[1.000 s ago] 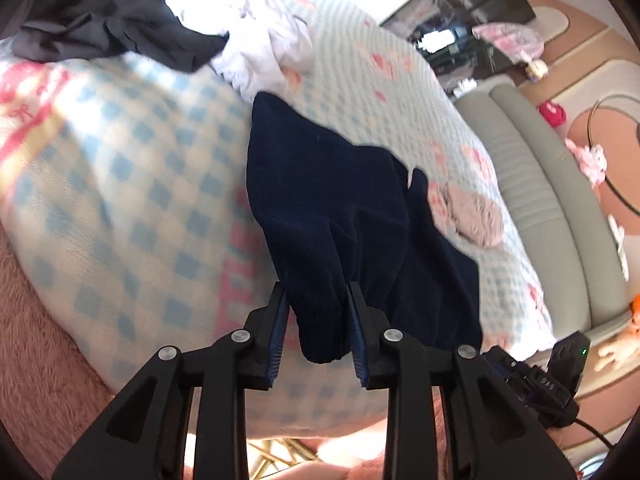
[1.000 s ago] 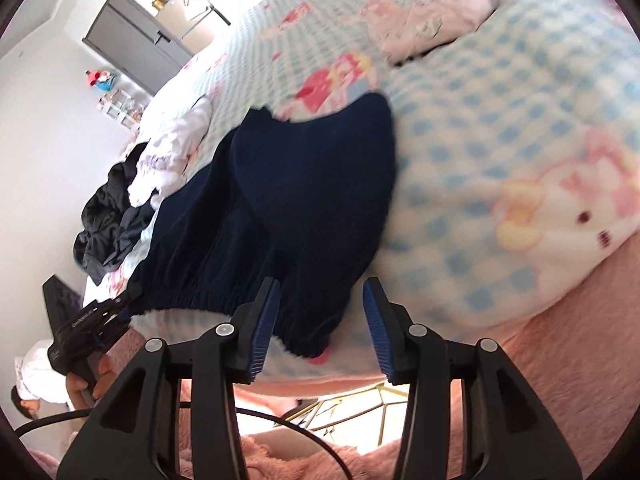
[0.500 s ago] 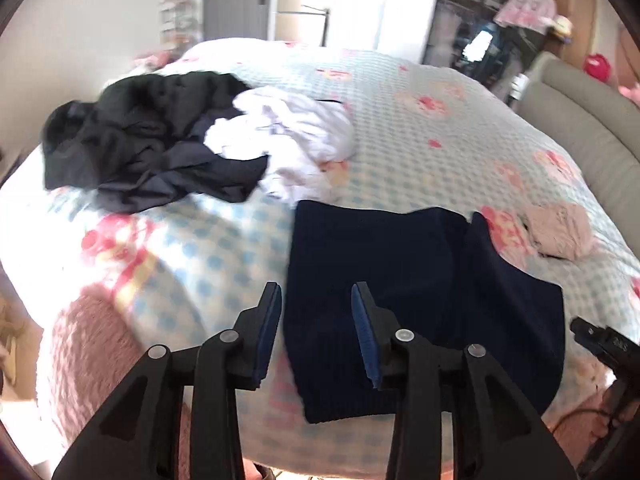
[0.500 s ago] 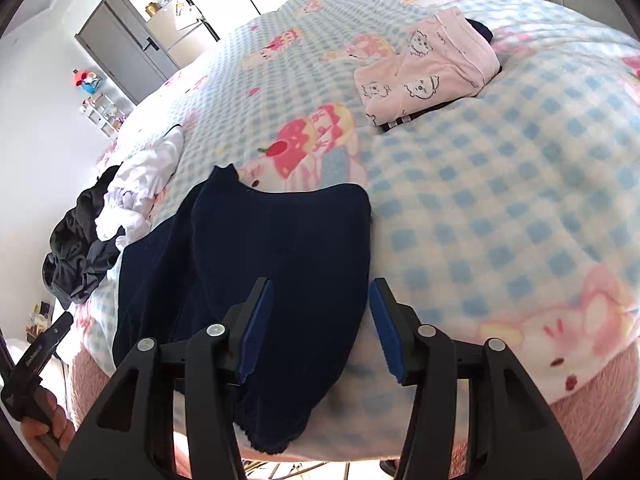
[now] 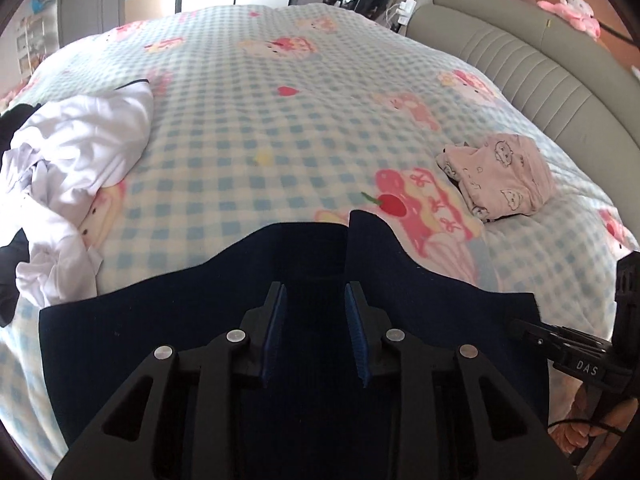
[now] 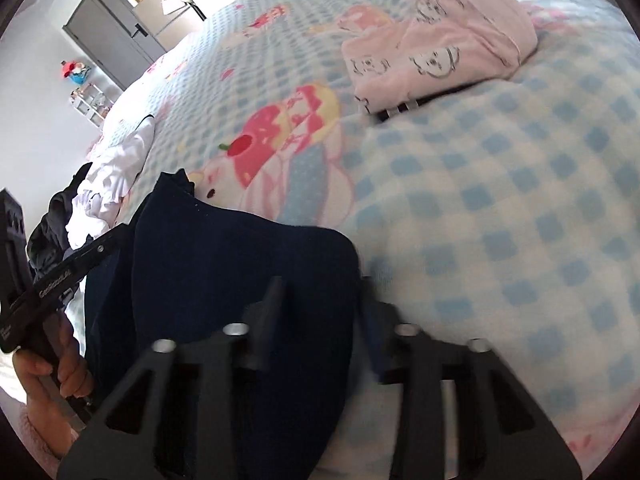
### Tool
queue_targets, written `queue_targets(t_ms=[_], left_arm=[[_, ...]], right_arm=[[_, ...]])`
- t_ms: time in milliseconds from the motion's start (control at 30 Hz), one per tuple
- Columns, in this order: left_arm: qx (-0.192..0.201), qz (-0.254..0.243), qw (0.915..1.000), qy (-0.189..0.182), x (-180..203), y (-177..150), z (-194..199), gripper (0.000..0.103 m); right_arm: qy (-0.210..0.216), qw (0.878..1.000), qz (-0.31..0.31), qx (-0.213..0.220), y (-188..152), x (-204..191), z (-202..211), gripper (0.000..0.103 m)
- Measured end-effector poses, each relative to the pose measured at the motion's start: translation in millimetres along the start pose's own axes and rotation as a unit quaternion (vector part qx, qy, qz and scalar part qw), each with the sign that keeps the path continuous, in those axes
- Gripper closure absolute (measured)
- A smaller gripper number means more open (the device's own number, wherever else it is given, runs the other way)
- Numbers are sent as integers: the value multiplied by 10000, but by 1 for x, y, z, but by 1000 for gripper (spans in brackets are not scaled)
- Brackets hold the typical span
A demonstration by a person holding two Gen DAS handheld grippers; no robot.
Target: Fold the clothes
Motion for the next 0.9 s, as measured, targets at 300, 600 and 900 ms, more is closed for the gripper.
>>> queue_targets(t_ms=[300, 600, 900], left_arm=[[-108, -31, 9993, -352, 8, 20, -20, 72], [-657, -1122, 9895, -637, 53, 12, -49, 72], [-265, -2005, 9747, -955, 67, 1, -19, 72]], right_arm=[[-744, 9966, 56, 339, -29, 16, 24, 95], [-178, 9979, -479, 406, -38, 27, 41, 83], [372, 9974, -607, 124, -23, 32, 19, 54]])
Point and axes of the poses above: each gripper's, at about its wrist camera, not at the fingertips, and z roughly against the way its jaws point, x to its right, y to its top, the point moved 3 cm from there along -z, roughly the way its jaws point, and after that the axes turned 11 degrees about -x, right-handed, at the moved point
